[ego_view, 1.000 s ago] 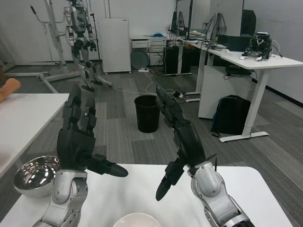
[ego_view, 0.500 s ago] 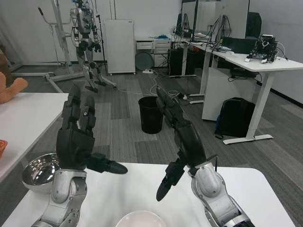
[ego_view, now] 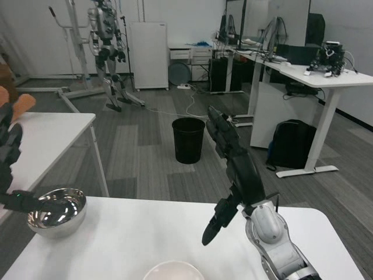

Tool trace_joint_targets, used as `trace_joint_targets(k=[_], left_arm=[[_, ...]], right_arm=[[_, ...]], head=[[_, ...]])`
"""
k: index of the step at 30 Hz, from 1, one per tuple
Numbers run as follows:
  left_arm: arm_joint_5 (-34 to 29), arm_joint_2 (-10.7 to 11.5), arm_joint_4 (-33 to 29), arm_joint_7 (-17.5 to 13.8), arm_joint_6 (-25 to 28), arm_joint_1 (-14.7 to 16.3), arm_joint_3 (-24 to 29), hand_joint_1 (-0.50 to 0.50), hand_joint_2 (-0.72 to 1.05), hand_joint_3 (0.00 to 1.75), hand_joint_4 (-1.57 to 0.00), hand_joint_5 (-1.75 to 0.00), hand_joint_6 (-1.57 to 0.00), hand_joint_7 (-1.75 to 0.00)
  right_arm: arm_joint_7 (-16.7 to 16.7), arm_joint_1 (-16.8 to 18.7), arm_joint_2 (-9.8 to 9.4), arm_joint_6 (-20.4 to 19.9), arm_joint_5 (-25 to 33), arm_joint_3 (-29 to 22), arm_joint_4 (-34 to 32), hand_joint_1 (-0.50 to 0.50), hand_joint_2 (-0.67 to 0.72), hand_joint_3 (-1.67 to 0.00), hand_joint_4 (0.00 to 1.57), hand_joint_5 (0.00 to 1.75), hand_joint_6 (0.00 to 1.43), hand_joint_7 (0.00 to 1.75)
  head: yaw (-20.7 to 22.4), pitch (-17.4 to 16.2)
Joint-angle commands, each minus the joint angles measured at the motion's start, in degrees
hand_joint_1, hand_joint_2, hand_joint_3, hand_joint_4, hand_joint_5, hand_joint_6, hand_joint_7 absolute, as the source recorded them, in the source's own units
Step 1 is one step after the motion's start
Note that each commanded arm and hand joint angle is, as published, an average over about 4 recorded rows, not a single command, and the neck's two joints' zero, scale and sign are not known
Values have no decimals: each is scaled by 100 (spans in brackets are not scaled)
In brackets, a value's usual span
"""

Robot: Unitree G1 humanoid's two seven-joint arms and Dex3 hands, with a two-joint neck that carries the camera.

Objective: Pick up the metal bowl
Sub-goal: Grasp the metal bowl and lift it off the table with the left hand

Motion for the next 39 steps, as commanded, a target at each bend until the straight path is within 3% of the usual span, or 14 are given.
trace_joint_targets(k=[1,6,11,13,19,23,25,30,35,39], left_arm=[[74,-140,381,-215,47,84,444,-50,-28,0,0,0,0,0],[-16,-182,1076,-314,-230,123,527,-50,-30,0,0,0,0,0],[-64,-178,1764,-356,-636,132,488,-50,-33,0,0,0,0,0],[-34,-169,2032,-365,-715,132,461,-50,-24,0,0,0,0,0],[72,-99,2454,-466,-711,132,435,-50,-28,0,0,0,0,-2],[151,-85,2449,-497,-711,180,514,-50,-28,0,0,0,0,0],[182,-85,2440,-508,-709,198,545,-50,-28,0,0,0,0,0],[276,-85,2440,-549,-649,257,688,-50,-28,0,0,0,0,0],[384,-79,2440,-585,-579,319,885,-50,-28,0,0,0,0,0],[384,-57,2434,-585,-570,378,1055,-50,-28,0,0,0,0,-5]], right_arm=[[4,-69,6,13,45,-29,168,-42,63,0,0,0,0,0],[4,-93,15,8,67,17,254,-42,66,0,0,0,0,0],[4,-104,26,8,89,81,291,-42,60,0,0,0,0,0],[4,-108,30,8,89,112,304,-42,63,0,0,0,0,0],[4,-121,39,-23,160,283,374,-42,60,0,0,0,0,0],[4,-117,48,-40,226,336,388,-42,66,0,0,0,0,0],[4,-117,48,-49,239,340,394,-42,63,0,0,0,0,0],[6,-117,39,-77,283,395,471,-42,60,0,0,0,0,0],[13,-117,39,-95,302,433,522,-42,65,0,0,0,0,0],[13,-121,32,-124,313,452,568,-42,66,0,0,0,0,0]], head=[[33,-5],[16,-67],[218,-213],[510,-297],[1413,-517],[1836,-681],[2070,-709],[2905,-820],[4184,-1115],[4613,-1228]])
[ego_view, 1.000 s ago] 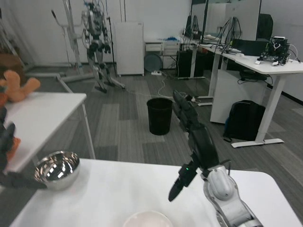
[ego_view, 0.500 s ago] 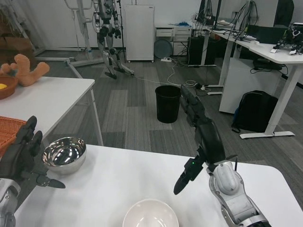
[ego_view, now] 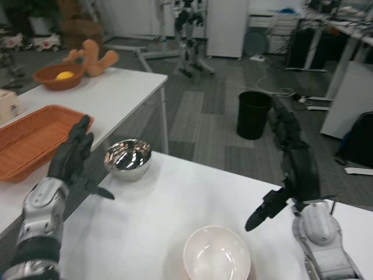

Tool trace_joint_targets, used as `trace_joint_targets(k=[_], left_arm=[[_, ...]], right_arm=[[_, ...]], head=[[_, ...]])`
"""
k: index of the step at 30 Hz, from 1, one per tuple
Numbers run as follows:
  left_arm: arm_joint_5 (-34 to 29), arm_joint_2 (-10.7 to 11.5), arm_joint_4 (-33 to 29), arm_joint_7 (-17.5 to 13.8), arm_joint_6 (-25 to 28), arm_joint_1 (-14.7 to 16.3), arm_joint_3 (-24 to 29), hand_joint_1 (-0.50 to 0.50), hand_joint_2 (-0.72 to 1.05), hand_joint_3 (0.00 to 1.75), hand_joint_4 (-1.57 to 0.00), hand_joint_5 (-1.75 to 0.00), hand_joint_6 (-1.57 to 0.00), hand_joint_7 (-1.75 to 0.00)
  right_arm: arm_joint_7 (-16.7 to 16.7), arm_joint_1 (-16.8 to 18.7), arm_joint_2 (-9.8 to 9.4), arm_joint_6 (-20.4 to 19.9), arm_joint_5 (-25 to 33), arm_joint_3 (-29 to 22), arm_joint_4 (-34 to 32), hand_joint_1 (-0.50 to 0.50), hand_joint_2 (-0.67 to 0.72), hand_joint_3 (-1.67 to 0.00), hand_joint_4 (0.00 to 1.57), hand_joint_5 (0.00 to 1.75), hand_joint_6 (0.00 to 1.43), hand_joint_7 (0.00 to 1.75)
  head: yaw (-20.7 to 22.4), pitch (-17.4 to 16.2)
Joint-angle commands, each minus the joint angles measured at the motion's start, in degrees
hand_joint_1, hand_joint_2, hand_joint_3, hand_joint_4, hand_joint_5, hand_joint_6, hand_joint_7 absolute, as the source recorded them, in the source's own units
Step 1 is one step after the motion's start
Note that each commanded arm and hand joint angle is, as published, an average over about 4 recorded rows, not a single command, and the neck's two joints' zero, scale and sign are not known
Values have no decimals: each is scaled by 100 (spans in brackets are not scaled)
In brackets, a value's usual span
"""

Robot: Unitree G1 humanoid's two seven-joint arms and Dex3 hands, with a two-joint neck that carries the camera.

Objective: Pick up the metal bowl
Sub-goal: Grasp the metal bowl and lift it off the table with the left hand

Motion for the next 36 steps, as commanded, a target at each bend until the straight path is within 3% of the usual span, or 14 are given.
trace_joint_targets(k=[1,10,15,19,27,31,36], left_arm=[[53,82,-10,-13,63,141,205,-50,-28,0,0,0,0,-5],[48,147,58,-13,52,204,323,-50,-28,0,0,0,0,-3],[-86,262,313,-15,-68,196,112,-50,-28,0,0,0,0,0],[-822,398,809,-13,-528,55,-393,-50,-28,2,0,0,0,-3],[-1415,728,1578,4,-910,-363,-1263,-50,-28,0,0,0,0,-2],[-1766,798,1934,13,-1077,-574,-1514,-50,-28,0,0,0,0,-2],[-1771,890,2128,39,-1125,-710,-1615,-50,-28,0,0,0,0,0]], right_arm=[[10,-83,-26,-80,54,25,92,-42,66,0,0,0,0,0],[8,-182,-32,-80,74,120,195,-42,66,0,0,0,0,0],[10,-230,-41,-80,109,172,248,-41,63,0,0,0,0,0],[8,-270,-41,-80,179,256,296,-42,66,0,0,0,0,0],[4,-300,-41,-80,179,300,296,-42,66,0,0,0,0,0],[13,-300,-41,-80,179,313,283,-42,66,0,0,0,0,0],[4,-296,-41,-89,179,308,270,-42,66,0,0,0,0,0]], head=[[293,-64],[517,-109],[598,-113],[671,-126],[748,-185],[791,-189],[849,-201]])
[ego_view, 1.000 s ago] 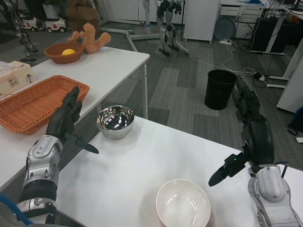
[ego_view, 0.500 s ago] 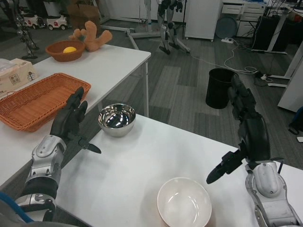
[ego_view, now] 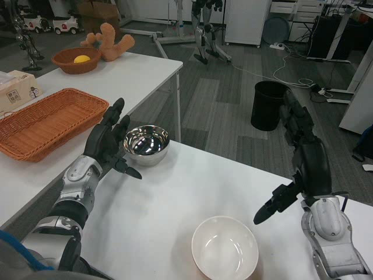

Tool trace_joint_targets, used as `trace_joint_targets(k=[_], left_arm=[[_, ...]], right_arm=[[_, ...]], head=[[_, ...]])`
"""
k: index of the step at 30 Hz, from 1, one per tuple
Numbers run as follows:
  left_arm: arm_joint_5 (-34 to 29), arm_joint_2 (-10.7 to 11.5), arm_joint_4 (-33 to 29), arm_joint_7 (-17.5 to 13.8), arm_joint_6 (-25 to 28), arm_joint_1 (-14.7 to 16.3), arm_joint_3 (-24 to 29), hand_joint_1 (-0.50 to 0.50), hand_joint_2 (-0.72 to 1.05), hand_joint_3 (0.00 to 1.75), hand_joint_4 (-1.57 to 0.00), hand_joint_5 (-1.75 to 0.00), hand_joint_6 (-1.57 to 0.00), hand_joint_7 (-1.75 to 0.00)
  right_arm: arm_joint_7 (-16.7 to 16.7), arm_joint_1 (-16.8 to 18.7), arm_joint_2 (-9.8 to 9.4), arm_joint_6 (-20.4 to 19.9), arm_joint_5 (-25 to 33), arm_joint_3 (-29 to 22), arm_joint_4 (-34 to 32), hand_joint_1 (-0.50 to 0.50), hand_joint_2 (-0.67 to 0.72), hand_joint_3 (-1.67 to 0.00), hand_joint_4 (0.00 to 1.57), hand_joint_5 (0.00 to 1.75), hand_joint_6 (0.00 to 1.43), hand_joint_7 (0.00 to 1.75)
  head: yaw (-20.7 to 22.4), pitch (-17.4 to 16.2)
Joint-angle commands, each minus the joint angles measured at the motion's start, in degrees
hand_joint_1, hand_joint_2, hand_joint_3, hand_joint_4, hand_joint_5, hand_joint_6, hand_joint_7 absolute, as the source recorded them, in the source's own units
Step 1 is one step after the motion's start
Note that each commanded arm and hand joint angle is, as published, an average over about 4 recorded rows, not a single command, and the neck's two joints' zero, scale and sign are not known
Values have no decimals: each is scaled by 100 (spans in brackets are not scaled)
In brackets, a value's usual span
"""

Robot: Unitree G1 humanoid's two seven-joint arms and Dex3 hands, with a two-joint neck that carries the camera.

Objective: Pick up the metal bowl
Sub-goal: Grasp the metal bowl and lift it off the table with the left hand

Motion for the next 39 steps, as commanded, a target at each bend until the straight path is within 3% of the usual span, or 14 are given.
trace_joint_targets(k=[1,15,21,30,33,37,39], left_arm=[[-49,169,161,29,-59,-115,-82,-50,-28,0,0,0,0,0],[-122,224,279,51,-95,-146,-86,-50,-28,0,0,0,0,0],[-122,351,565,174,-125,-181,-174,-50,-28,0,0,0,0,0],[-262,560,1040,264,-156,-471,-506,-50,-37,0,0,0,0,-2],[-561,643,1237,260,-156,-573,-737,-50,-37,0,0,0,0,-2],[-1528,742,1461,244,-156,-638,-1308,-50,-37,0,0,0,0,-2],[-1642,773,1549,240,-156,-674,-1427,-50,-37,0,0,0,0,0]], right_arm=[[4,-101,-19,-70,37,16,-16,-42,66,0,0,0,0,0],[4,-95,-28,-105,63,66,-25,-41,66,0,0,0,0,0],[4,-99,-45,-105,111,106,-25,-40,66,0,0,0,0,0],[4,-97,-63,-105,142,145,-25,-41,66,0,0,0,0,0],[4,-77,-63,-112,142,145,-31,-40,66,0,0,0,0,0],[13,-69,-63,-114,142,145,-47,-41,66,0,0,0,0,0],[9,-64,-63,-118,142,145,-51,-42,66,0,0,0,0,0]], head=[[17,1],[48,6],[47,6],[25,-34],[-14,-49],[-11,-53],[-3,-61]])
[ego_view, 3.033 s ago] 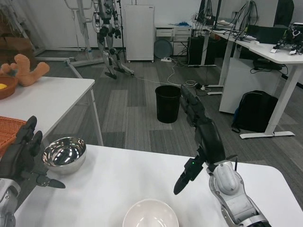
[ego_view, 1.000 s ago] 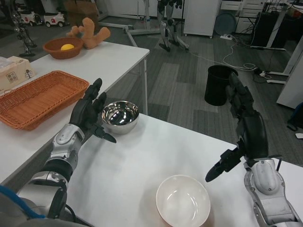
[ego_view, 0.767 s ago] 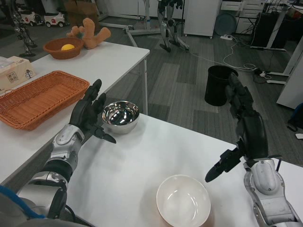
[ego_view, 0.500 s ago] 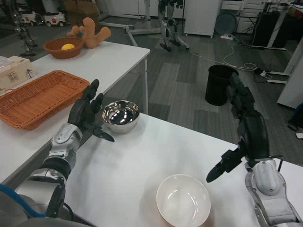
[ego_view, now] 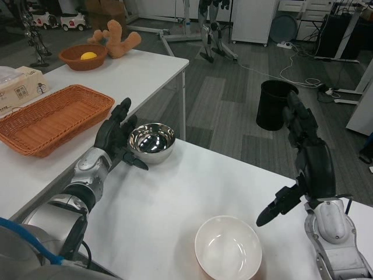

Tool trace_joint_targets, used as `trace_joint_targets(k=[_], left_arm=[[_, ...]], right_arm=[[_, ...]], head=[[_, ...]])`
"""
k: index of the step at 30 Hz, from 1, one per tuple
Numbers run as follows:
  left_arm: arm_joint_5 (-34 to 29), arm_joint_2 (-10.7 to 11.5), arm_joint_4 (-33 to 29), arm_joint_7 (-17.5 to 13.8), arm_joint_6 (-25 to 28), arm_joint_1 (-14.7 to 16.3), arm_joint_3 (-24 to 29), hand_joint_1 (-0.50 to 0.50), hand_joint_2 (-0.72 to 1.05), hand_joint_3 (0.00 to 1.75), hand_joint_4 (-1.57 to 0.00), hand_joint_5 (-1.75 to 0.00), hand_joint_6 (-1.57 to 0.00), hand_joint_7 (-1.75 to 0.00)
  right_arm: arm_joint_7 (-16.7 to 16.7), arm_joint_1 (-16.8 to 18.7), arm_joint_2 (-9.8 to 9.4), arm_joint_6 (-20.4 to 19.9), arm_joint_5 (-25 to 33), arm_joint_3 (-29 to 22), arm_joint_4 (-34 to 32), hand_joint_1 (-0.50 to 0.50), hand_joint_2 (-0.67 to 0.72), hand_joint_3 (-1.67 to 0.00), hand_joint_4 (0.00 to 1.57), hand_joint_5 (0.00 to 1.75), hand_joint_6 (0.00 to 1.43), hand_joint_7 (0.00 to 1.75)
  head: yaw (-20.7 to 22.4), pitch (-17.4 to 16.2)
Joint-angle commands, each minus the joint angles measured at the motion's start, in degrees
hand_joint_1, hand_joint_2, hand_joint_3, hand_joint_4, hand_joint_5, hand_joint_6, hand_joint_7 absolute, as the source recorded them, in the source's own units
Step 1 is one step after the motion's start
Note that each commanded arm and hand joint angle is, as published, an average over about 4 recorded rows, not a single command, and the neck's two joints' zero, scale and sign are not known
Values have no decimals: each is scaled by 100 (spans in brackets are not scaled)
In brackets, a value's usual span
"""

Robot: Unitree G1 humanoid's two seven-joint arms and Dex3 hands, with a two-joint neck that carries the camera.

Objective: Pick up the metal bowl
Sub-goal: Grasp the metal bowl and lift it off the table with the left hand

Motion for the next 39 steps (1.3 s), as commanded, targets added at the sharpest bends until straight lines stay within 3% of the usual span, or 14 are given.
trace_joint_targets(k=[1,23,30,34,39], left_arm=[[-268,158,193,-5,0,-96,-229,-50,-37,0,0,0,0,0],[-503,250,529,4,22,-291,-877,-50,-37,2,0,0,0,0],[-615,274,558,17,17,-346,-1070,-50,-30,0,0,0,-1,-9],[-620,274,558,24,9,-353,-1099,-50,-28,4,0,0,-10,-14],[-620,255,558,24,-7,-353,-1118,-48,-19,0,0,0,-35,-31]], right_arm=[[6,-64,-4,-91,41,3,-48,-42,66,0,0,0,0,0],[9,-55,37,-122,59,62,-15,-42,66,0,0,0,0,0],[9,-35,39,-137,76,73,-24,-42,61,0,0,0,0,0],[9,-24,39,-137,76,73,-28,-42,66,0,0,0,0,0],[4,-18,39,-137,85,73,-32,-38,66,0,0,0,0,0]], head=[[15,-11],[33,-70],[17,-83],[16,-71],[19,-72]])
